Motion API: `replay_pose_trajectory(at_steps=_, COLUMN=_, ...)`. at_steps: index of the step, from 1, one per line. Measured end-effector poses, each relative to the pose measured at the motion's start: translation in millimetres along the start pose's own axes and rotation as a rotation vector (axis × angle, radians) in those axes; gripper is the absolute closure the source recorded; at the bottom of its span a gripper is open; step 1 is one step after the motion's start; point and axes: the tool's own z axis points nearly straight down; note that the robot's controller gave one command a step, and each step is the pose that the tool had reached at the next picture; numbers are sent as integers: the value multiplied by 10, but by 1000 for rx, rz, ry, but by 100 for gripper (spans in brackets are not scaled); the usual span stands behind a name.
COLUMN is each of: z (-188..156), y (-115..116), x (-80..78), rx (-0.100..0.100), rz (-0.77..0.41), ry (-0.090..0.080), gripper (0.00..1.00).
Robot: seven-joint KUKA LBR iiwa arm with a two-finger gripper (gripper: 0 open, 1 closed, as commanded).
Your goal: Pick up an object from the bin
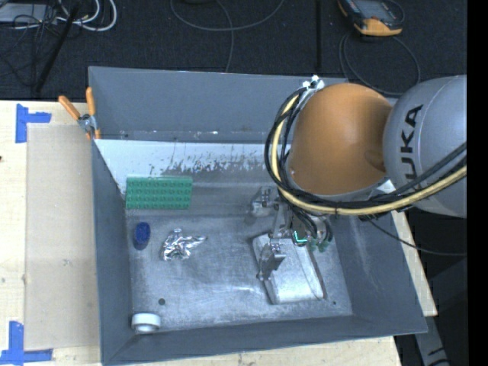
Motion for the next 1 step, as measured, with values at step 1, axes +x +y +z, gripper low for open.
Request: replay_pose_trajectory(at_steps=1, z=1178, y=615, x=-582, rx=-1, rz=-115, ry=-3, gripper=0)
